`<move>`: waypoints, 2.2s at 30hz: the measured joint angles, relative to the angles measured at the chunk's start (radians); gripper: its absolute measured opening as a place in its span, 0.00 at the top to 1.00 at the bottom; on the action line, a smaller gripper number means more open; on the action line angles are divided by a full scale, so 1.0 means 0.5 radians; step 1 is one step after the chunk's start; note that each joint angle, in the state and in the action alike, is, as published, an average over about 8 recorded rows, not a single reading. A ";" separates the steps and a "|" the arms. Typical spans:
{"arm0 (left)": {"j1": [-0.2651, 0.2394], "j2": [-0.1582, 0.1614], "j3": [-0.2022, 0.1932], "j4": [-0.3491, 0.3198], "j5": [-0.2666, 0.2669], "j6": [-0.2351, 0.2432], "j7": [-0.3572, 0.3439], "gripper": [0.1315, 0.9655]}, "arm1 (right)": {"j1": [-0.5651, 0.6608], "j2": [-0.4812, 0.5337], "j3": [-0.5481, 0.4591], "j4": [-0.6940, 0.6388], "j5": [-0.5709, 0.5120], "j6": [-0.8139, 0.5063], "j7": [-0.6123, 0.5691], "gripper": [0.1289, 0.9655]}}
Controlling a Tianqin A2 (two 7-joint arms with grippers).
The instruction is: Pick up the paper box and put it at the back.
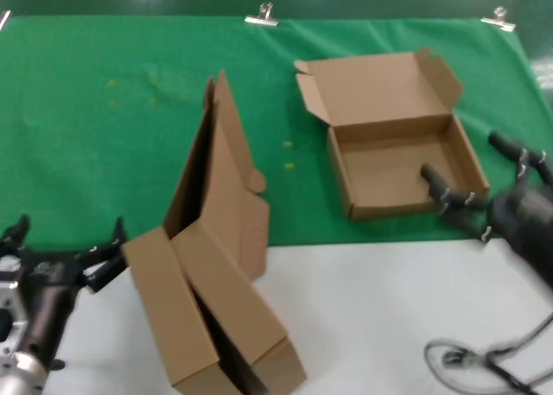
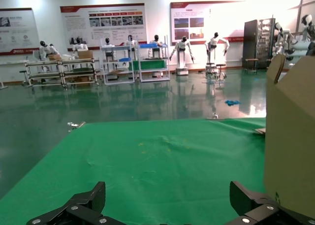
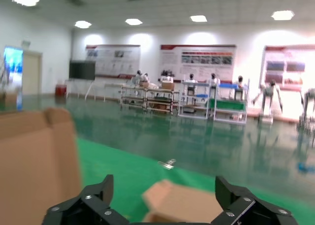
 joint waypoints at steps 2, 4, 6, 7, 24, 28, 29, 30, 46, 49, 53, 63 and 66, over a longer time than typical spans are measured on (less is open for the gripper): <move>0.000 0.000 0.000 0.000 0.000 0.000 0.000 0.14 | -0.176 -0.158 0.166 0.153 -0.064 -0.087 0.098 0.35; 0.000 0.000 0.000 0.000 0.000 0.000 0.000 0.14 | -0.353 -0.308 0.309 0.320 -0.127 -0.172 0.193 0.30; 0.000 0.000 0.000 0.000 0.000 0.000 0.000 0.12 | -0.505 -0.427 0.414 0.465 -0.167 -0.239 0.269 0.24; 0.000 0.000 0.000 0.000 0.000 0.000 0.000 0.11 | -0.560 -0.466 0.446 0.517 -0.177 -0.259 0.295 0.21; 0.000 0.000 0.000 0.000 0.000 0.000 0.000 0.00 | -0.644 -0.443 0.314 0.584 -0.181 -0.002 0.350 0.04; 0.000 0.000 0.000 0.000 0.000 0.000 0.000 0.00 | -0.645 -0.419 0.258 0.580 -0.180 0.090 0.357 0.00; 0.000 0.000 0.000 0.000 0.000 0.000 0.000 0.00 | -0.645 -0.413 0.244 0.579 -0.179 0.113 0.358 0.00; 0.000 0.000 0.000 0.000 0.000 0.000 0.000 0.00 | -0.645 -0.407 0.229 0.578 -0.179 0.136 0.360 0.00; 0.000 0.000 0.000 0.000 0.000 0.000 0.000 0.00 | -0.648 -0.310 0.005 0.564 -0.174 0.505 0.385 0.00; 0.000 0.000 0.000 0.000 0.000 0.000 0.000 0.00 | -0.649 -0.292 -0.038 0.561 -0.173 0.574 0.389 0.00; 0.000 0.000 0.000 0.000 0.000 0.000 0.000 0.00 | -0.649 -0.268 -0.094 0.558 -0.171 0.667 0.395 0.00; 0.000 0.000 0.000 0.000 0.000 0.000 0.001 0.00 | -0.651 -0.207 -0.235 0.549 -0.168 0.898 0.411 0.00; 0.000 0.000 0.000 0.000 0.000 0.000 0.001 0.00 | -0.652 -0.189 -0.277 0.546 -0.167 0.968 0.416 0.00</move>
